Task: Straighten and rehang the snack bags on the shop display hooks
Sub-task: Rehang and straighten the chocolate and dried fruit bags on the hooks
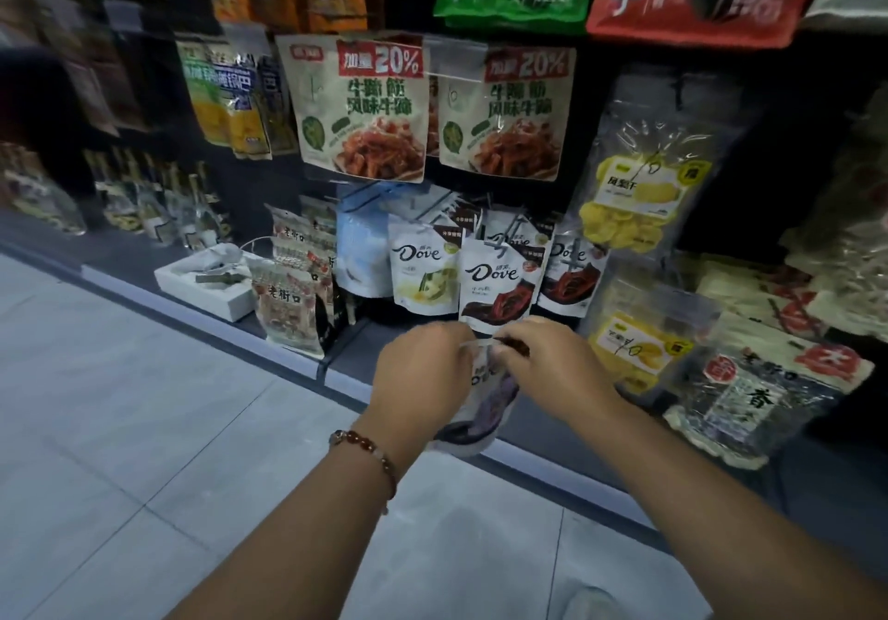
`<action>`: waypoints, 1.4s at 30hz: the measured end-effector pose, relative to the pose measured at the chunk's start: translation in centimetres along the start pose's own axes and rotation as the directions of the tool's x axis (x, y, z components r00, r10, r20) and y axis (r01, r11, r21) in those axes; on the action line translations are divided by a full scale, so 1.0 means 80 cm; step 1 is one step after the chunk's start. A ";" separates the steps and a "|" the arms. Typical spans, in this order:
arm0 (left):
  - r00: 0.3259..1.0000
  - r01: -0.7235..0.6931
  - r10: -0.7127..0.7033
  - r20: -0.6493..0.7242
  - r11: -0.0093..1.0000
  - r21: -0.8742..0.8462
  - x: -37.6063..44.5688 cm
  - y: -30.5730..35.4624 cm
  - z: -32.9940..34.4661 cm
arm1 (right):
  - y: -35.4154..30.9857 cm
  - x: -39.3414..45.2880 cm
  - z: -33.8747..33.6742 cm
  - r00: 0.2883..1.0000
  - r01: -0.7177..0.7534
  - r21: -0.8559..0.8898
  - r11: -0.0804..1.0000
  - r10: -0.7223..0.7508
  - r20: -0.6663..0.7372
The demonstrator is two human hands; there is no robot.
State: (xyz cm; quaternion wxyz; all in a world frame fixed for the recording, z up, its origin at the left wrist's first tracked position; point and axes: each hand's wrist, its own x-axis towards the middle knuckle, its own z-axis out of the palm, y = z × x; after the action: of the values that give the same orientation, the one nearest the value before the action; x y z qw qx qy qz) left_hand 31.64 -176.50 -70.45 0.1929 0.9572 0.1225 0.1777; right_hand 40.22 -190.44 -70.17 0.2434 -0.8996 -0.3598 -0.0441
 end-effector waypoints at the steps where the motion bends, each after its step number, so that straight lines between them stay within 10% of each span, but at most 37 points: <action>1: 1.000 0.022 -0.022 -0.021 1.000 0.000 0.002 -0.003 0.007 | 0.005 0.009 0.004 0.999 -0.010 0.036 0.999 0.009 0.032; 7: 0.989 0.118 -0.120 -0.087 0.993 -0.033 0.045 -0.050 0.039 | 0.057 0.076 0.021 0.962 -0.242 0.279 0.929 0.266 -0.052; 21: 0.955 0.175 -0.207 -0.212 0.972 -0.159 0.137 -0.088 0.103 | 0.136 0.252 0.076 0.946 -0.323 -0.315 0.893 0.297 -0.130; 30: 0.944 0.289 -0.312 -0.106 0.939 -0.188 0.128 -0.119 0.095 | 0.119 0.212 0.069 0.942 -0.315 0.055 0.947 0.319 -0.105; 42: 0.921 0.384 -0.386 0.063 0.863 -0.329 0.121 -0.119 0.071 | 0.065 0.133 0.026 0.993 -0.118 0.098 0.988 0.117 0.012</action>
State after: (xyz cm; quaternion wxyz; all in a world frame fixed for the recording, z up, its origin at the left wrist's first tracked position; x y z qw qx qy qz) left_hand 41.03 -166.89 -76.41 0.3841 0.8661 0.2792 0.1561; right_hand 51.36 -186.03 -71.44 0.2884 -0.9063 -0.3088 -0.0090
